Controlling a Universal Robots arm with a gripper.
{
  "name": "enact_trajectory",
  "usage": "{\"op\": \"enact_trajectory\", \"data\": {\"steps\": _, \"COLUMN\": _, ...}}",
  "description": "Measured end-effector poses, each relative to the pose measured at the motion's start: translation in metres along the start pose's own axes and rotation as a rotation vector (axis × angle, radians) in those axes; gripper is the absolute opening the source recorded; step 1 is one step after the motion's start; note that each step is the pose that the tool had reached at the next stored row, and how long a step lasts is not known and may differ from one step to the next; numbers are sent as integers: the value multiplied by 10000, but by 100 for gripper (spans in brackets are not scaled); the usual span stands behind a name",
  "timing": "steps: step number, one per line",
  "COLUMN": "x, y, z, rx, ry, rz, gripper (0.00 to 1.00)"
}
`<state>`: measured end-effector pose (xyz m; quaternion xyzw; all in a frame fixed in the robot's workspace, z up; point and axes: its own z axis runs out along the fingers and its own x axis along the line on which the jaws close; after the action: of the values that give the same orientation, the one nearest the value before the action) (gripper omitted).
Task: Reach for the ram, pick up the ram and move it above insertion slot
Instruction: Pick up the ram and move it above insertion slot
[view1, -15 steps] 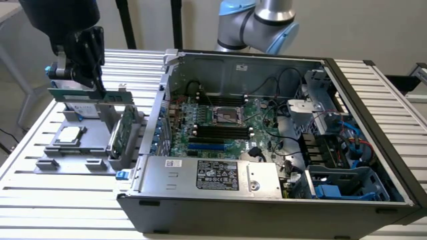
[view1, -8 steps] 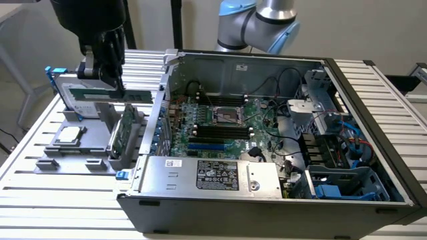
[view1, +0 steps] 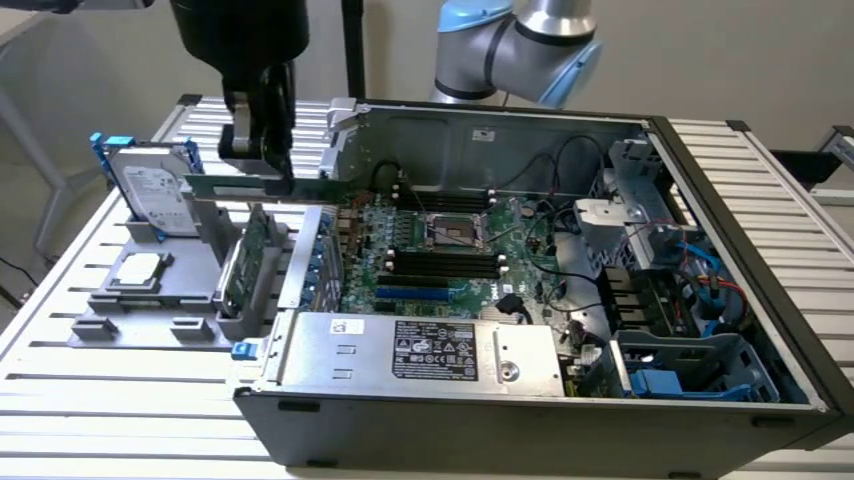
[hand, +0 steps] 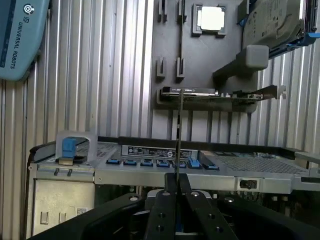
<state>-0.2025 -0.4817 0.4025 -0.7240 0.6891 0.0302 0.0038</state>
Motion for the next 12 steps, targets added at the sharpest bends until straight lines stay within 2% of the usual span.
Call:
{"op": "enact_trajectory", "data": {"steps": 7, "x": 4, "y": -320, "z": -11, "rx": 5, "ry": -103, "rz": -2, "gripper": 14}}
{"op": "enact_trajectory", "data": {"steps": 12, "x": 3, "y": -544, "z": -20, "rx": 6, "ry": -148, "rz": -6, "gripper": 14}}
